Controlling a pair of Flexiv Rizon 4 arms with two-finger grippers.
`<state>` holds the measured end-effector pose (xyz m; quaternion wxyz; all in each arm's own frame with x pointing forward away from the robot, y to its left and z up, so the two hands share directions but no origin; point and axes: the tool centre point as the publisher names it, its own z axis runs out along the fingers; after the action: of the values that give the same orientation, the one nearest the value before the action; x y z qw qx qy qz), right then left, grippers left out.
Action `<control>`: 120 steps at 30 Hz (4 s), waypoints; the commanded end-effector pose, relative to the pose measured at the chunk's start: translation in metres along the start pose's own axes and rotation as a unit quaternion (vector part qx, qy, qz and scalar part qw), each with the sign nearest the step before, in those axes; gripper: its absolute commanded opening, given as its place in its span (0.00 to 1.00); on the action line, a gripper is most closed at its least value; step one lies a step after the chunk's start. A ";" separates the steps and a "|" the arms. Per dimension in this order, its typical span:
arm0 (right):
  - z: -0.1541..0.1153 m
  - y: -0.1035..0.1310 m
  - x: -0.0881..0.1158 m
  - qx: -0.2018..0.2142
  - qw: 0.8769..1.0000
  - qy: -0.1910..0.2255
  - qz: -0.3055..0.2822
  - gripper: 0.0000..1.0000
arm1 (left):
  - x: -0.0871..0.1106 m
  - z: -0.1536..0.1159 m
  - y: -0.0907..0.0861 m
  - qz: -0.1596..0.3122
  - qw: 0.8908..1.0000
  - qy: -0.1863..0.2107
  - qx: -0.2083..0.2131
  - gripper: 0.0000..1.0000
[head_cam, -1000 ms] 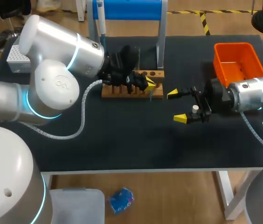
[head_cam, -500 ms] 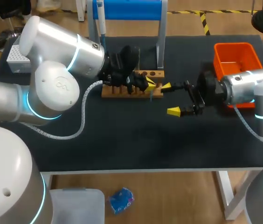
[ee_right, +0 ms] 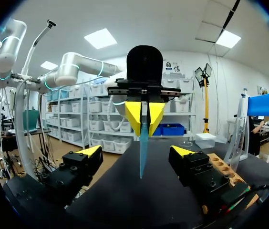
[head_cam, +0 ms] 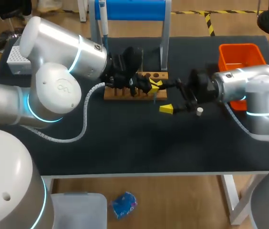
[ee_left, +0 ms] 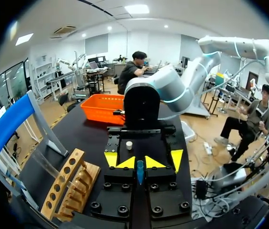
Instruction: Invert the test tube, pick up the pipette, mount the tip to pipette, aspirate from beaker and dispense into the tube, eject the tip, return the pipette, and cap with the stopper.
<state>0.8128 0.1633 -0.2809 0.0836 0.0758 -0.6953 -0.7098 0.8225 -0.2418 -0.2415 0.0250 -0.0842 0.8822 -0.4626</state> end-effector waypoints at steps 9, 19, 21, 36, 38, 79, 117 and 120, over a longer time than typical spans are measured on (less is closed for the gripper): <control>0.013 0.001 -0.008 0.016 1.000 0.008 0.004 0.49 | -0.001 0.001 0.000 -0.001 1.000 0.000 -0.001 0.00; 0.015 0.003 -0.007 0.026 1.000 0.006 0.004 0.45 | -0.001 0.001 0.000 -0.001 1.000 0.000 -0.001 0.00; 0.015 0.003 -0.007 0.026 1.000 0.006 0.003 0.44 | -0.001 0.001 0.000 -0.001 1.000 0.000 -0.001 0.00; 0.015 0.003 -0.007 0.024 1.000 0.005 0.008 0.27 | -0.001 0.001 0.000 -0.001 1.000 0.000 -0.001 0.00; 0.015 0.003 -0.007 0.024 1.000 0.006 0.008 0.20 | -0.001 0.001 0.000 -0.001 1.000 0.000 -0.001 0.00; -0.036 -0.003 0.035 0.024 0.999 -0.019 0.020 0.00 | -0.109 -0.096 -0.041 0.019 0.993 -0.119 -0.005 1.00; -0.081 -0.008 0.058 0.031 0.999 -0.023 0.017 0.00 | -0.209 -0.127 0.002 -0.150 0.933 -0.323 0.057 1.00; -0.081 -0.008 0.058 0.031 0.999 -0.023 0.017 0.00 | -0.223 -0.131 0.008 -0.174 0.915 -0.356 0.073 1.00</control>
<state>0.7747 0.0730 -0.2910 0.0775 0.0500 -0.7190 -0.6889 1.0196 -0.0868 -0.1689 0.2077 -0.3310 0.7954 -0.4633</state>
